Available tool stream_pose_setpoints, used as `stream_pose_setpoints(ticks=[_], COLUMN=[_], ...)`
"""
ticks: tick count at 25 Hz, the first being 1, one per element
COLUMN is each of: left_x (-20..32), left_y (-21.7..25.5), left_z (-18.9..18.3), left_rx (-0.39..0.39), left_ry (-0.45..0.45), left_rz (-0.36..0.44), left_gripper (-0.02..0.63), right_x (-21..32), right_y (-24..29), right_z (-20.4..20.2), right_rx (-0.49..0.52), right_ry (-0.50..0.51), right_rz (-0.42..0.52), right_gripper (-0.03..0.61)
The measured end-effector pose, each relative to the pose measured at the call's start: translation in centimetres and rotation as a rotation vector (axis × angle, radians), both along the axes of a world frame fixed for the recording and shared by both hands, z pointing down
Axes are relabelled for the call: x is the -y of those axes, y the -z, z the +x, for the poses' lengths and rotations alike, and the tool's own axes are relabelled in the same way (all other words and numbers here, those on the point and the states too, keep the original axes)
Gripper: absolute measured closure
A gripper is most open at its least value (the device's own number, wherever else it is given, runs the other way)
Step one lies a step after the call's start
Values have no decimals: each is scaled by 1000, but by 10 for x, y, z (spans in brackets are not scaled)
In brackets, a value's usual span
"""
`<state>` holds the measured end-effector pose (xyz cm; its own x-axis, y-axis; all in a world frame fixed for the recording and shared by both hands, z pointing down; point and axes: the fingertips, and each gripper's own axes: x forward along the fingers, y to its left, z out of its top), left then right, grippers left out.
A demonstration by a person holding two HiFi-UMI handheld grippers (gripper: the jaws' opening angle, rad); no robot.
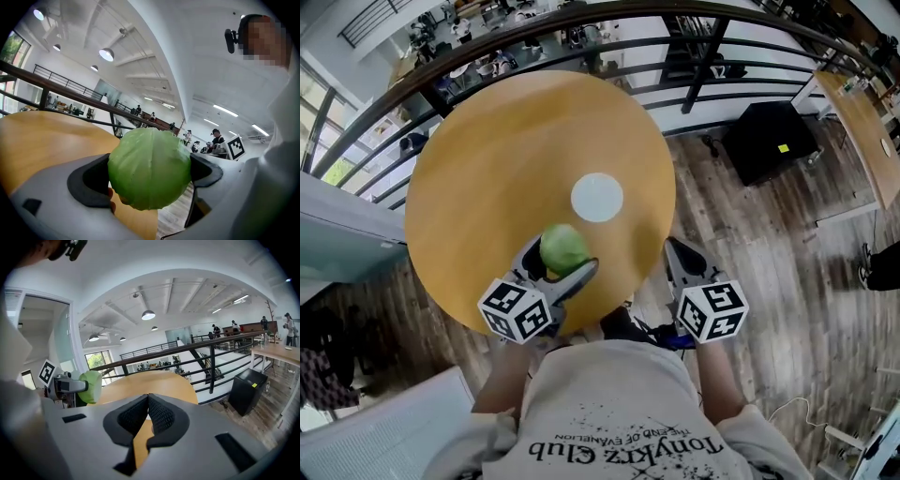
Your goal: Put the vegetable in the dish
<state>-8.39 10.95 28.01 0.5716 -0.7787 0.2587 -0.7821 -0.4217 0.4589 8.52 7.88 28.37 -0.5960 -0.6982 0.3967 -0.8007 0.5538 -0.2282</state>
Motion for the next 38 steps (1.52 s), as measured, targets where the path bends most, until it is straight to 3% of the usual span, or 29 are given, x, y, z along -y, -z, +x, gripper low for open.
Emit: stream_pose_setpoints(ticks=[12, 20, 38], left_x=[40, 57, 103], left_y=[4, -3, -43], left_z=[1, -9, -17], left_rx=[32, 23, 113], left_ry=[63, 38, -38], left_rz=[-9, -31, -99], left_gripper=[120, 120, 120], right_x=[58, 70, 100], right_y=[-8, -16, -40], right_z=[-6, -13, -23], right_rx=[11, 17, 20], right_ry=[84, 38, -10], right_rz=[-39, -59, -101], right_gripper=[554, 554, 554])
